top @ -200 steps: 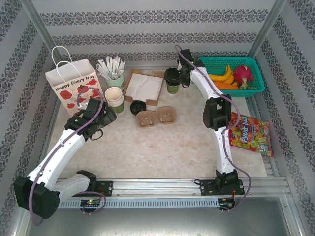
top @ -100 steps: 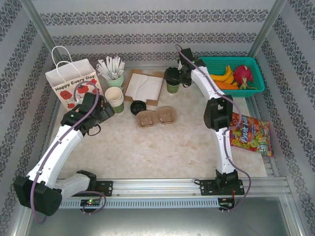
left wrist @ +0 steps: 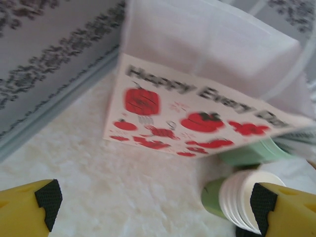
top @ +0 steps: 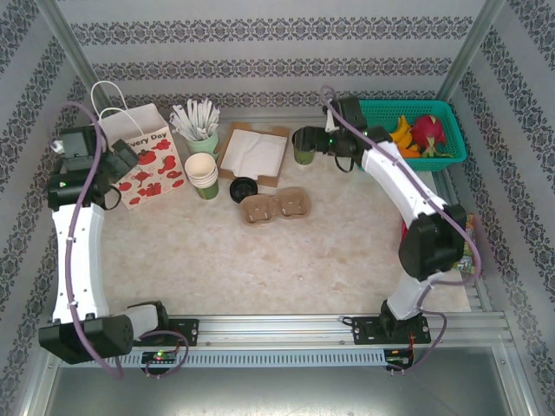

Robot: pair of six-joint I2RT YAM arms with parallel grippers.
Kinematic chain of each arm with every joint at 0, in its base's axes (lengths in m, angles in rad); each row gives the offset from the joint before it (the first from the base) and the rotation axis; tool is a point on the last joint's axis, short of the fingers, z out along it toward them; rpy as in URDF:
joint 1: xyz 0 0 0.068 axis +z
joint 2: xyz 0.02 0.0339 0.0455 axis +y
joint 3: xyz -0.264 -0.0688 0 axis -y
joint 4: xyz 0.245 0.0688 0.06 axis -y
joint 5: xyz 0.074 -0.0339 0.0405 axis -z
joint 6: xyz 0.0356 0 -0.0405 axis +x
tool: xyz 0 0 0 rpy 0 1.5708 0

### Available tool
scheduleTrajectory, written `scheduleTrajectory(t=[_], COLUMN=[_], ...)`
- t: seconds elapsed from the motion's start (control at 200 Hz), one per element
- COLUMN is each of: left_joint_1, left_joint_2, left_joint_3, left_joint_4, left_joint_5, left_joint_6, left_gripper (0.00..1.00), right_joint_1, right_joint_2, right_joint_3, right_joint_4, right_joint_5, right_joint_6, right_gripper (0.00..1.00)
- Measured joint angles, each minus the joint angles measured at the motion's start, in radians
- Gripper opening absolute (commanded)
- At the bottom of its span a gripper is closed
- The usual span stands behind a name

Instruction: Pack the takeout coffee

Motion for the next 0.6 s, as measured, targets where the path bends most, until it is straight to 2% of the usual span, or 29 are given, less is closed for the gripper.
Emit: scheduleTrajectory(t=[0.1, 0.22, 0.295, 0.415, 0.605], left_joint_1=[0.116, 0.261, 0.319, 0.331, 0.33], left_joint_2=[0.032, 0.07, 0.122, 0.237, 0.435], left_joint_3=[0.028, 0.039, 0.068, 0.152, 0.329], left_joint_4=[0.006, 0.041, 0.043, 0.04, -0.01], left_joint_5=[0.073, 0.211, 0.265, 0.32, 0.36], left_joint_6=[0.016, 0.012, 0.012, 0.028, 0.08], left_gripper=[1.0, 1.0, 1.0, 0.99, 0.87], right_joint_1=[0.039, 0.05, 0.05, 0.05, 0.05], right_joint_2=[-0.102, -0.213, -0.283, -0.383, -0.509], right_joint_3=[-0.172, -0.346, -0.428, -0.528, -0.659], right_joint_4=[0.07, 0.148, 0.189, 0.26, 0.354], right_joint_5=[0.005, 0.013, 0.019, 0.021, 0.04], right_joint_6=[0.004, 0.023, 0.038, 0.048, 0.049], right_gripper=[0.98, 0.98, 0.98, 0.98, 0.98])
